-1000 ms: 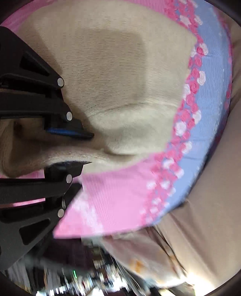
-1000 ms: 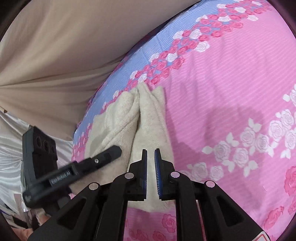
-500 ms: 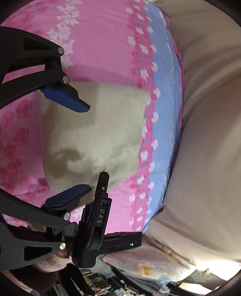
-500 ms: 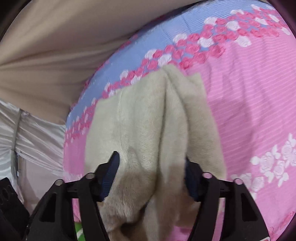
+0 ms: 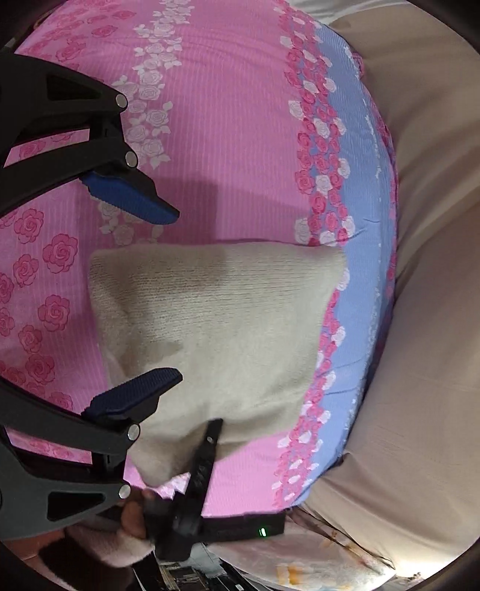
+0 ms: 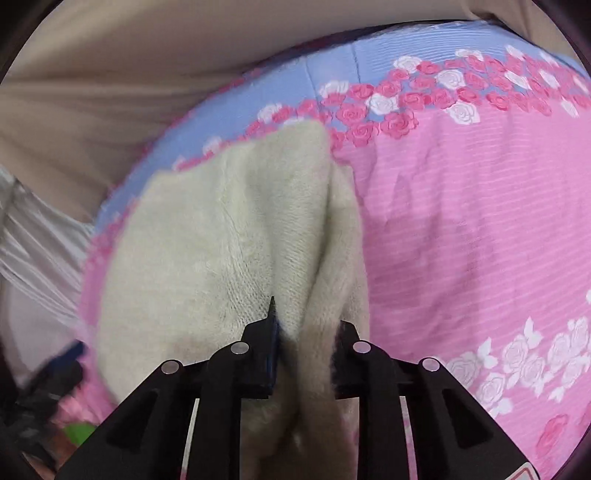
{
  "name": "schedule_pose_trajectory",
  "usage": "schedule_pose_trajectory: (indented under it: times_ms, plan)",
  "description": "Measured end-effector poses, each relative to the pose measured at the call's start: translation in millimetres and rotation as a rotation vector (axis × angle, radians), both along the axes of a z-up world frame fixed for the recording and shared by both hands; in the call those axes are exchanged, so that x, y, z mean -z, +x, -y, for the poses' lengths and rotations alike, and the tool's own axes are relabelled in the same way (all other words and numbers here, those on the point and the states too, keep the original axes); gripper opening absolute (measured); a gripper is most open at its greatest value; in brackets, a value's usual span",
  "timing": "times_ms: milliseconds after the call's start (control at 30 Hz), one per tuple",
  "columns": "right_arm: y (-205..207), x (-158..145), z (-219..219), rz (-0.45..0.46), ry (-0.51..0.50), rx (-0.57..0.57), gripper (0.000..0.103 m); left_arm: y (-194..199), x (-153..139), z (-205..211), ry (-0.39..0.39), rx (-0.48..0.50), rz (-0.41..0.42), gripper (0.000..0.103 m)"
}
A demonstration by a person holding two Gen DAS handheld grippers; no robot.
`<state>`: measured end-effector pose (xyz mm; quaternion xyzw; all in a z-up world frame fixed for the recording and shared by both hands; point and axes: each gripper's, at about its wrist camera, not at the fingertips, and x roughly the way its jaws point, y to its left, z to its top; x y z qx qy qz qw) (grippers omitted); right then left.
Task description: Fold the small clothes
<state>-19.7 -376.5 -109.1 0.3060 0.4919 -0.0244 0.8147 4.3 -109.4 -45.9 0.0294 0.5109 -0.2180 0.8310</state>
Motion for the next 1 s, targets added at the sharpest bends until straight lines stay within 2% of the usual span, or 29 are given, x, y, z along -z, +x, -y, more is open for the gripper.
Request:
schedule_pose_trajectory:
  times_ms: [33, 133, 200, 267, 333, 400, 433, 467, 500, 533, 600, 667, 733, 767, 833, 933, 1000]
  plan:
    - [-4, -9, 2, 0.017, 0.009, 0.023, 0.023, 0, 3, 1, 0.017, -0.002, -0.004, 0.078]
    - [-24, -52, 0, 0.105, -0.08, 0.055, 0.024, 3, 12, 0, 0.033, -0.02, -0.031, 0.078]
    - [-36, -76, -10, 0.162, -0.095, 0.024, 0.023, 5, 16, -2, 0.038, -0.028, -0.044, 0.078]
    - [-46, -87, -27, 0.195, -0.074, -0.024, 0.018, 4, 17, -2, 0.04, -0.025, -0.044, 0.078]
    - [-51, -81, -40, 0.175, -0.065, -0.069, 0.009, 4, 18, -1, 0.05, -0.019, -0.037, 0.078]
    - [-49, -50, -50, 0.082, -0.098, -0.084, 0.007, 4, 19, 1, 0.062, -0.014, -0.034, 0.08]
    - [-50, -25, -49, 0.017, -0.115, -0.064, 0.001, 4, 21, 1, 0.066, -0.01, -0.033, 0.081]
    - [-51, 3, -45, -0.043, -0.106, -0.039, 0.0, 4, 24, 1, 0.079, -0.005, -0.033, 0.083]
    - [-57, 17, -38, -0.004, -0.049, -0.019, 0.0, 4, 27, 2, 0.087, 0.003, -0.036, 0.085]
    - [-63, 19, -32, 0.033, -0.007, 0.006, 0.0, 4, 33, 4, 0.1, 0.019, -0.048, 0.086]
    - [-68, 12, -22, 0.036, 0.068, 0.058, 0.0, 2, 44, 3, 0.127, 0.026, -0.058, 0.086]
    - [-68, -10, -20, 0.048, 0.028, 0.056, 0.0, 2, 43, -3, 0.092, 0.02, -0.072, 0.086]
    - [-66, -36, -16, 0.092, -0.038, 0.055, 0.017, 5, 29, -14, -0.003, 0.005, -0.087, 0.084]
    - [-61, -48, -10, 0.114, -0.049, 0.054, 0.019, 10, 20, -21, -0.048, -0.016, -0.087, 0.084]
    - [-44, -57, 1, 0.138, -0.022, 0.053, 0.031, 22, 10, -30, -0.101, -0.053, -0.093, 0.085]
    - [-9, -53, 18, 0.132, -0.002, 0.057, 0.034, 41, 10, -32, -0.127, -0.086, -0.12, 0.085]
    - [17, -37, 24, 0.084, 0.011, 0.058, 0.039, 45, 15, -26, -0.136, -0.08, -0.149, 0.085]
